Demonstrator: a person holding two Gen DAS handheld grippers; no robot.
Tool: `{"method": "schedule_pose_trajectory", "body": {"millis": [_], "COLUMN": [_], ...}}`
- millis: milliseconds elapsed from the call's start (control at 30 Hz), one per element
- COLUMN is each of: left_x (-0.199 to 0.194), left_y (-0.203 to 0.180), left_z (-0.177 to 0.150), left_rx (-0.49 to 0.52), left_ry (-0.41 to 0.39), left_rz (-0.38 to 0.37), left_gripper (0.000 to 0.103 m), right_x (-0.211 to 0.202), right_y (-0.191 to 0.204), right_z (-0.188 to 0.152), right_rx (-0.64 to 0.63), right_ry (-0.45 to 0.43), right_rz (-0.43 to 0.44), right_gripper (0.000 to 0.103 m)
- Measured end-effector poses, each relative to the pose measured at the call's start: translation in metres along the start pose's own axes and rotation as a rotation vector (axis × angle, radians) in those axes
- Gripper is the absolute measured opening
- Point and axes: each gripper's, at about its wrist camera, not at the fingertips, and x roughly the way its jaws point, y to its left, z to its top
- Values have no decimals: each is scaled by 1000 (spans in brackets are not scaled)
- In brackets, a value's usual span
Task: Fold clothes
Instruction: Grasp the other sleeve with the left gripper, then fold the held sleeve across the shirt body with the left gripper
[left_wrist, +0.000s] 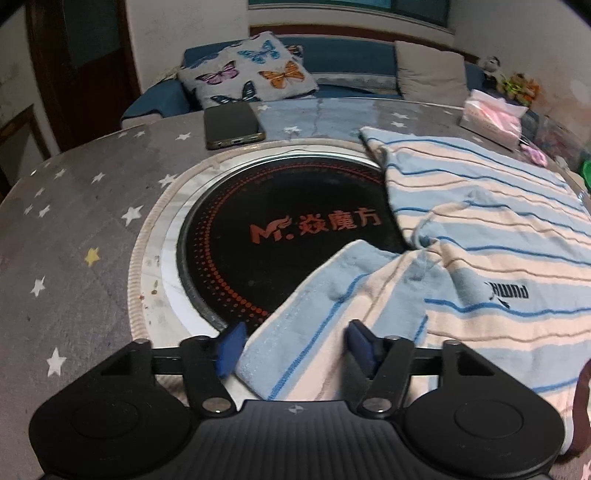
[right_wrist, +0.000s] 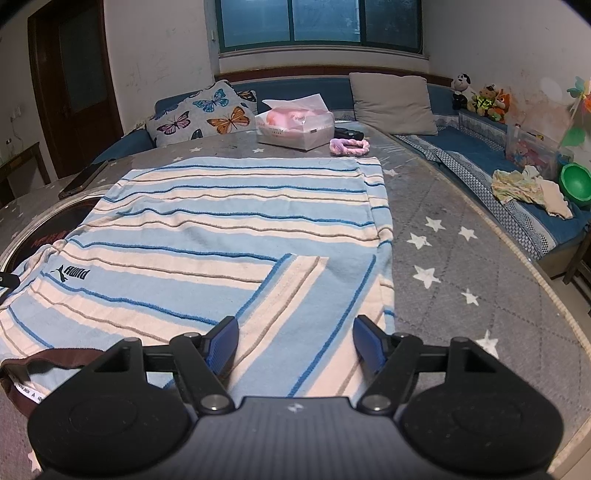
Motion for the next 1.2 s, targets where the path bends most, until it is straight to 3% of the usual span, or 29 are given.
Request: {"method": "schedule_pose_trajectory", "body": {"millis": [200, 233, 267, 367, 833, 1067, 1200], "left_x": [-3, -3, -4, -7, -37, -51, -50], "left_y": [-5, -6, -7, -11, -53, -89, -112], "left_z": [-1, -1, 0, 2, 14, 16, 12], "left_rx": [18, 22, 24, 25, 98, 150, 181], "left_ry": [-15, -16, -19, -25, -108, -139, -114], "left_rz": [-36, -34, -28, -10, -114, -223, -299], "left_gripper": [36, 30, 16, 12, 8, 8, 9], "right_x": [1, 1, 1, 1, 1, 2, 2], "right_y": [0, 0, 0, 0, 3, 3, 3], "right_z": [0, 0, 0, 0, -1, -1, -1], "right_rx": [0, 0, 0, -1, -10, -11, -10], "right_ry": [-1, -2, -2, -3, -3, -3, -2], "right_rz": [-1, 0, 0, 0, 0, -2, -3], "right_gripper": [72, 72, 72, 72, 76, 76, 76]}}
